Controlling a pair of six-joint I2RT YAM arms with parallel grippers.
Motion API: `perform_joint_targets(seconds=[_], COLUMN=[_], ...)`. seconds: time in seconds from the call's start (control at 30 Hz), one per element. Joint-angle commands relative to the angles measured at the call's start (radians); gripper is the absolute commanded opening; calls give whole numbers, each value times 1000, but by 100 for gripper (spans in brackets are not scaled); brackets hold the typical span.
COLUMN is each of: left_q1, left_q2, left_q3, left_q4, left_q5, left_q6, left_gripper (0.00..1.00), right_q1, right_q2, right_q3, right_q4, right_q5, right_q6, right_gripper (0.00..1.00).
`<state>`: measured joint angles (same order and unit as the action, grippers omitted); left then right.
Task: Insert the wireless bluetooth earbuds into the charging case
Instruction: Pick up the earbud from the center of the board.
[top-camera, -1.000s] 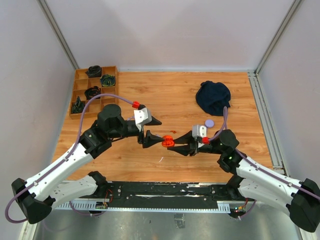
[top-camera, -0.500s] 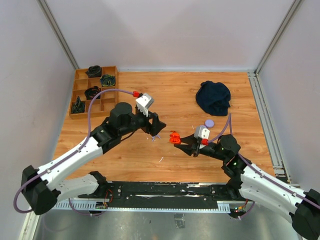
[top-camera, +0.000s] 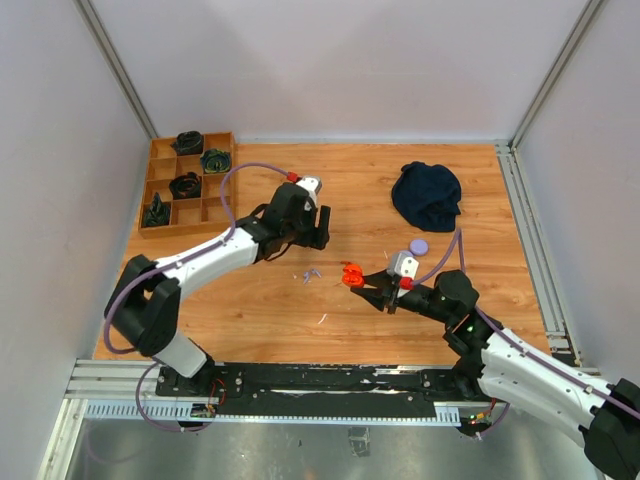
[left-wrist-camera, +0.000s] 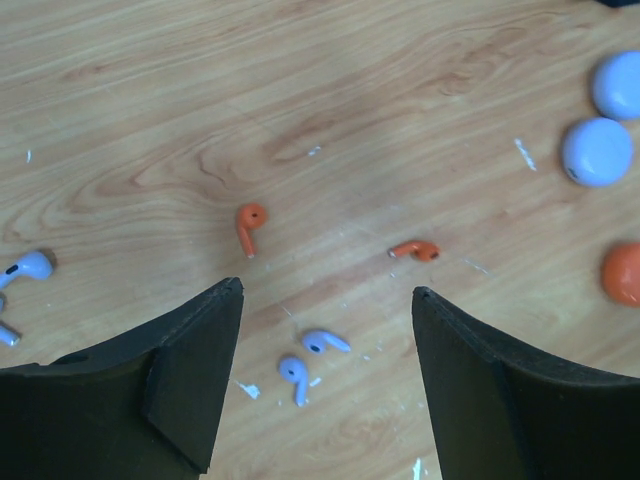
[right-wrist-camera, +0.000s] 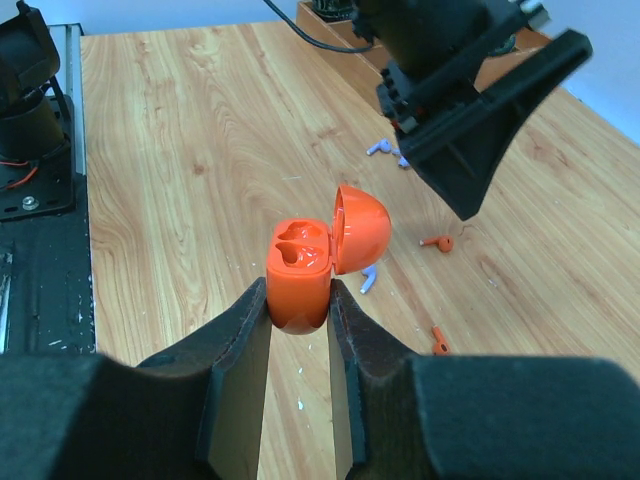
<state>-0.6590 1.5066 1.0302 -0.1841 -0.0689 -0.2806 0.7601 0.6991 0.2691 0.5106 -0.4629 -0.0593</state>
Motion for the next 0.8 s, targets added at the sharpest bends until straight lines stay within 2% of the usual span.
perform_joint_targets(seconds=[0.0, 0.3, 0.53, 0.77], left_q1=[22, 56, 77, 79], left_q2=[122, 328, 414, 478], left_q3=[91, 251, 322, 363], left_q4=[-56, -167, -219, -240], left_q5=[-40, -59, -38, -29], left_q6=[-19, 4, 19, 32], left_gripper=[73, 64, 51, 47], right_q1=[-18, -18, -18, -19], right_q2=[4, 4, 2, 5], right_q3=[-2, 5, 4, 3], right_q4=[3, -21, -23, -23], right_q5=[16, 19, 21, 19], right_q6=[-26, -37, -40, -40], right_gripper=[9, 9, 9, 9])
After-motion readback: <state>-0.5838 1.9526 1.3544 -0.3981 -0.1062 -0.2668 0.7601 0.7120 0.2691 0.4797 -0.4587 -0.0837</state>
